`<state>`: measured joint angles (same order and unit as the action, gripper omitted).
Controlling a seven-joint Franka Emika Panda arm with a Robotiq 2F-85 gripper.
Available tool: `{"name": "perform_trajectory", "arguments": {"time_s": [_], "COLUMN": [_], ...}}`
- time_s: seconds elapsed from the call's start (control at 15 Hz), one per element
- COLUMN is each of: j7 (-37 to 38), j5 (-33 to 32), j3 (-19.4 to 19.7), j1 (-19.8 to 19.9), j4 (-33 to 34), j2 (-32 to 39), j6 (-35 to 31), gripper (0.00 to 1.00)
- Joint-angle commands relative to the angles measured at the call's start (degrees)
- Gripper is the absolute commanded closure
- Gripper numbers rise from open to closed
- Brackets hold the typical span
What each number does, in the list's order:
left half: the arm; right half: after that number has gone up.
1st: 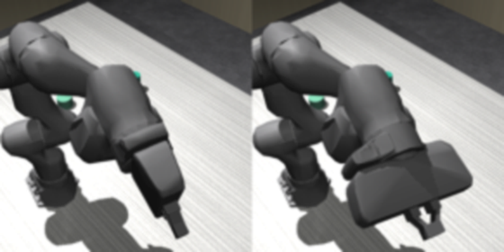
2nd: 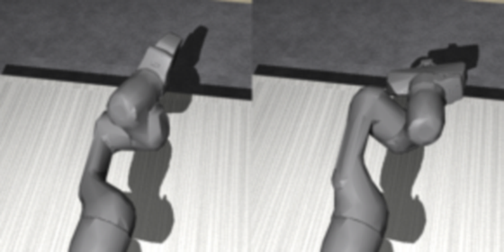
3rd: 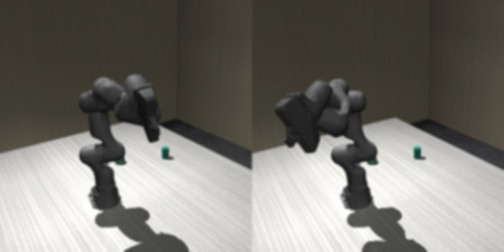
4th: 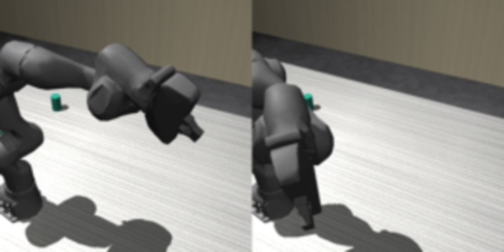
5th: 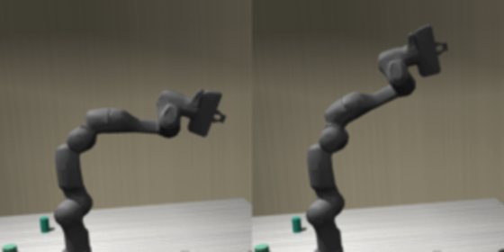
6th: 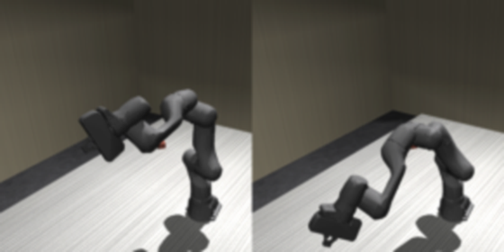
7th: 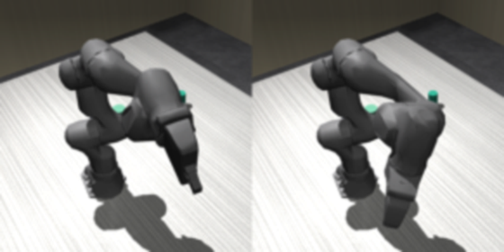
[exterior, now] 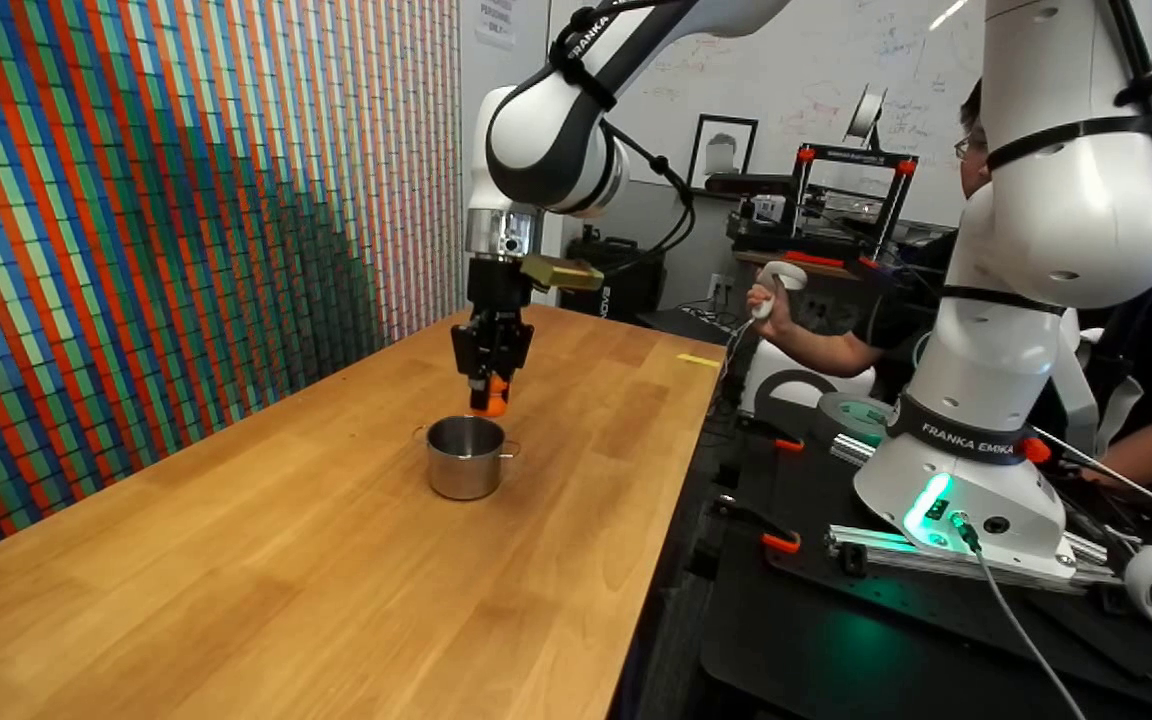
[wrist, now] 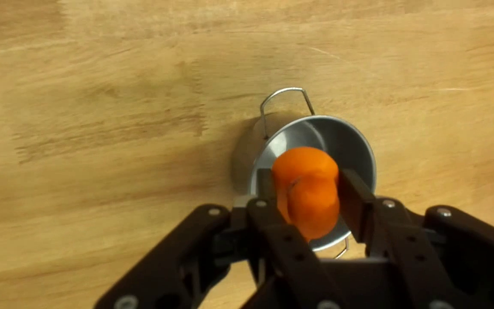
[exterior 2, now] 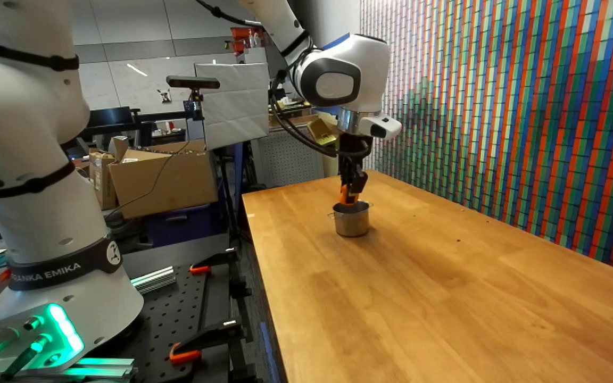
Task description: Put the duck into the pot
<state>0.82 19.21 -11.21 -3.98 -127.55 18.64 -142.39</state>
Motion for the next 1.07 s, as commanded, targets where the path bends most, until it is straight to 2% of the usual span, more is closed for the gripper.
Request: {"name": "perform_trajectory", "arguments": {"time_s": [0.0,0.07,0.13,0.2,0.27,0.53,0.67,1.0], "j7": [-2.3,-2.3,-2.0,-1.9,-2.1,-1.8,-1.5,-0.6], "j5": [2.0,1.7,0.8,0.5,0.2,-3.8,-7.3,-17.2], "j3": [-1.1,-1.2,-1.1,-1.1,-1.0,1.0,3.1,9.8], "j1": [-0.6,-0.8,-1.0,-1.1,-1.1,-0.8,-0.1,2.3], "j4": [-0.7,-0.5,-0.2,-0.2,-0.2,0.9,1.7,3.4], "j2": [1.2,1.7,2.1,2.1,2.0,-0.5,-3.1,-13.4], "j6": [-4.7,-6.1,-6.5,-7.6,-8.0,-5.6,-1.2,17.2], "gripper": [0.84,0.84,0.68,0.34,0.33,0.04,0.00,0.00]}}
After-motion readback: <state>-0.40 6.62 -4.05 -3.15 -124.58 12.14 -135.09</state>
